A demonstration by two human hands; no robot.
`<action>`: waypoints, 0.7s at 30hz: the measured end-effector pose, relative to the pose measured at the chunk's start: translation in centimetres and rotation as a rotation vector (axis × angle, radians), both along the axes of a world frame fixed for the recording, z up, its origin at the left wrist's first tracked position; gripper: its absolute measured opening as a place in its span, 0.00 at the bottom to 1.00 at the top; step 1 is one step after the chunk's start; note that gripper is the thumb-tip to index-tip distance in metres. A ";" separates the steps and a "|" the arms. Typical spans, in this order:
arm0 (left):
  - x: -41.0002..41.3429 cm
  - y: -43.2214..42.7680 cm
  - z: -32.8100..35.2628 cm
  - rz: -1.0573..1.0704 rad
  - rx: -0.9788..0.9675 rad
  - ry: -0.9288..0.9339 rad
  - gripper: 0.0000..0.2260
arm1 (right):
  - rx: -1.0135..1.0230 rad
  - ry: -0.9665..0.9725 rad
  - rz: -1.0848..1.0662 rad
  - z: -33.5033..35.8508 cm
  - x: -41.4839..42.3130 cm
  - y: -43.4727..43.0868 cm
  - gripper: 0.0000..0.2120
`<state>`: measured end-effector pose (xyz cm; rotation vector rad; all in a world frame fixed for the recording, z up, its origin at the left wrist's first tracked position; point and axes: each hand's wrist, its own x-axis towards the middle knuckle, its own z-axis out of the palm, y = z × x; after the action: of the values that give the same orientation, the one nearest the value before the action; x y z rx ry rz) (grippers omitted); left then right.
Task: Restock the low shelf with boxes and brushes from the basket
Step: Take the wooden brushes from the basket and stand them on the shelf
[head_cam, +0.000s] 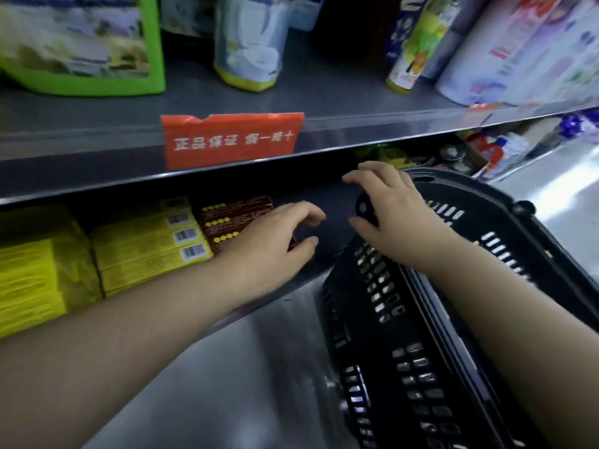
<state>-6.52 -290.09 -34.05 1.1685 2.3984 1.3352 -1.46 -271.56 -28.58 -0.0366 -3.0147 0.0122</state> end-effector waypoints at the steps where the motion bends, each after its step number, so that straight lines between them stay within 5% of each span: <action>1: 0.1 0.9 0.7 -0.033 0.020 0.068 0.13 | -0.063 0.026 -0.058 0.2 1.8 0.8 0.34; 5: -0.3 5.8 2.7 -0.188 0.045 0.267 0.12 | -0.541 -0.070 -0.357 -1.6 6.7 2.9 0.43; 9: -1.5 11.3 3.5 -0.318 -0.055 0.356 0.09 | -0.886 -0.145 -0.468 -3.0 7.9 4.5 0.28; 17: -0.8 19.1 4.5 -0.544 -0.399 0.543 0.10 | -1.016 -0.252 -0.367 -2.4 10.7 7.2 0.21; 21: 1.3 21.4 4.1 -0.673 -0.620 0.543 0.11 | -0.927 -0.295 -0.236 -1.8 12.1 8.8 0.30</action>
<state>-5.22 -268.67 -29.99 2.0045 2.0976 0.0618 10.60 -262.77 -30.42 -0.5082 -2.9407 1.4622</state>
